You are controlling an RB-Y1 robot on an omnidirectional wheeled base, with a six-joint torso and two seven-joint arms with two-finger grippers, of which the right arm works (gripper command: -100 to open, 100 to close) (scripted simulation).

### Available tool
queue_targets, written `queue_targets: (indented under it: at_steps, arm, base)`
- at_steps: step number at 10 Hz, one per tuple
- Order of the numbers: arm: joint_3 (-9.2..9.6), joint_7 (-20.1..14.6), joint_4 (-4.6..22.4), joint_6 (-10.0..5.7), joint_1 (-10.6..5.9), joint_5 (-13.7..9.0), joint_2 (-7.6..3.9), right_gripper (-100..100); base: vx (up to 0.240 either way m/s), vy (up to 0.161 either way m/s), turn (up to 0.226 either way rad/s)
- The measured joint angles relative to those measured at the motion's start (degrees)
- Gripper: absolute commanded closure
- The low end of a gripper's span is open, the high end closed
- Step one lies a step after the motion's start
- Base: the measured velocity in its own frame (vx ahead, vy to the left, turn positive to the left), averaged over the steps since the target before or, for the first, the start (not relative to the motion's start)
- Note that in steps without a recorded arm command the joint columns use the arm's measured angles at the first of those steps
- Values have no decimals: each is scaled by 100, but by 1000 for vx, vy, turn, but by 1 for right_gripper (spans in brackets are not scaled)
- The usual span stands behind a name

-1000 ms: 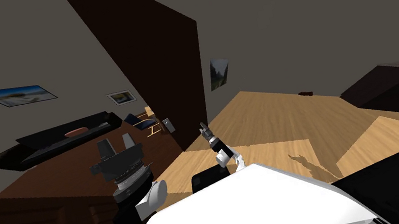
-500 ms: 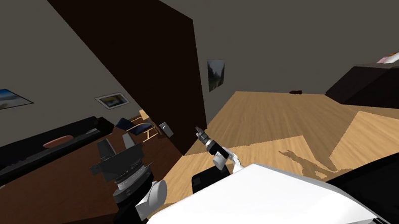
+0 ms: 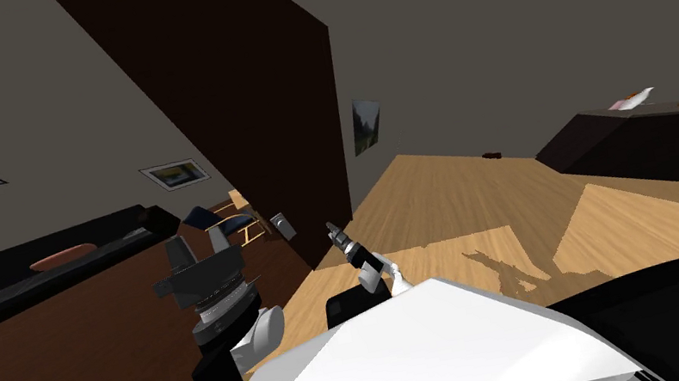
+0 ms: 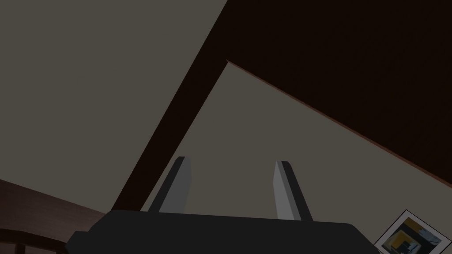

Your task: Pull the door open

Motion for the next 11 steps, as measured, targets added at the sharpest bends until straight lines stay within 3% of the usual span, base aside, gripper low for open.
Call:
queue_targets:
  at_steps: [3, 5, 11]
  arm:
    - [229, 38, 389, -14, -226, -49, 38, -100]
    - [370, 75, 570, 2, -324, -73, 58, -100]
    - [410, 95, 606, 51, -367, -81, 80, -100]
  base:
    - [85, 146, -66]
    - [47, 44, 162]
    - [-10, 1, -9]
